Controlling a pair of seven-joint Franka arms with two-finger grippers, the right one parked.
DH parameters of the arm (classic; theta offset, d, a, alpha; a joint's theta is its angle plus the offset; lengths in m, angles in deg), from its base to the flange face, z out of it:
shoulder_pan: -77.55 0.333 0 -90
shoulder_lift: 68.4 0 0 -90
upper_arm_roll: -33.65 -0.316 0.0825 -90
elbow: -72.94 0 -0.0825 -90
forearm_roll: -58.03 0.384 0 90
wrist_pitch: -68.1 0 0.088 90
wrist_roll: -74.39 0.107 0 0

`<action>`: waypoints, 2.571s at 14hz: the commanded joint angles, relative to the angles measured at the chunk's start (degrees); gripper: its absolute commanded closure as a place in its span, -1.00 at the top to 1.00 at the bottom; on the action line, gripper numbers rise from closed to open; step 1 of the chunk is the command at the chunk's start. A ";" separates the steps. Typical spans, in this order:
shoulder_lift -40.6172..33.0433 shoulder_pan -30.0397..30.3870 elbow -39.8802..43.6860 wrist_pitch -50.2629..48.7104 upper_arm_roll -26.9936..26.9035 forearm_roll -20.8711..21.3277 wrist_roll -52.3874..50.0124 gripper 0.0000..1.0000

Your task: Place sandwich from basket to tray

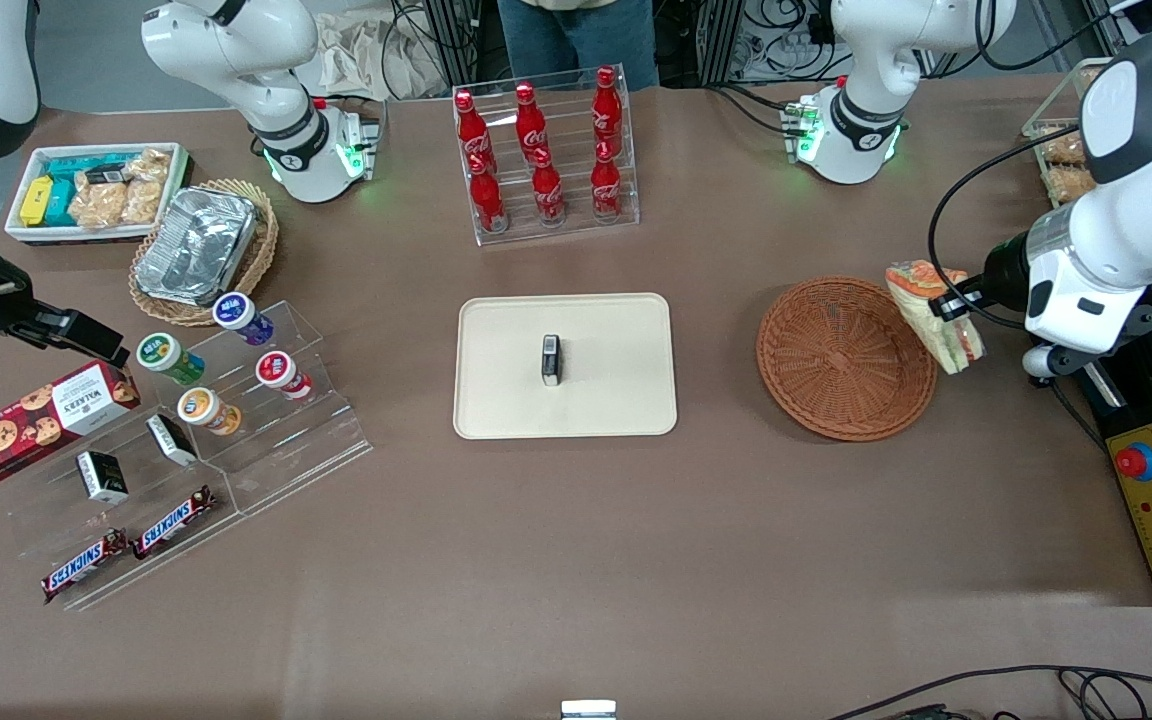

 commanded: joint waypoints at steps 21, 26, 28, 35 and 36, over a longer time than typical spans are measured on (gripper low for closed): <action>4.19 -9.44 -7.06 21.99 15.97 4.80 -4.46 -1.00; 10.94 -12.70 -7.16 27.71 17.73 3.48 -4.37 -1.00; 13.32 -15.24 -7.34 31.04 17.73 3.48 -4.37 -1.00; 22.29 -18.41 -7.34 40.45 17.64 2.77 -4.55 -1.00; 23.43 -19.11 -7.34 42.29 17.55 2.86 -4.46 -1.00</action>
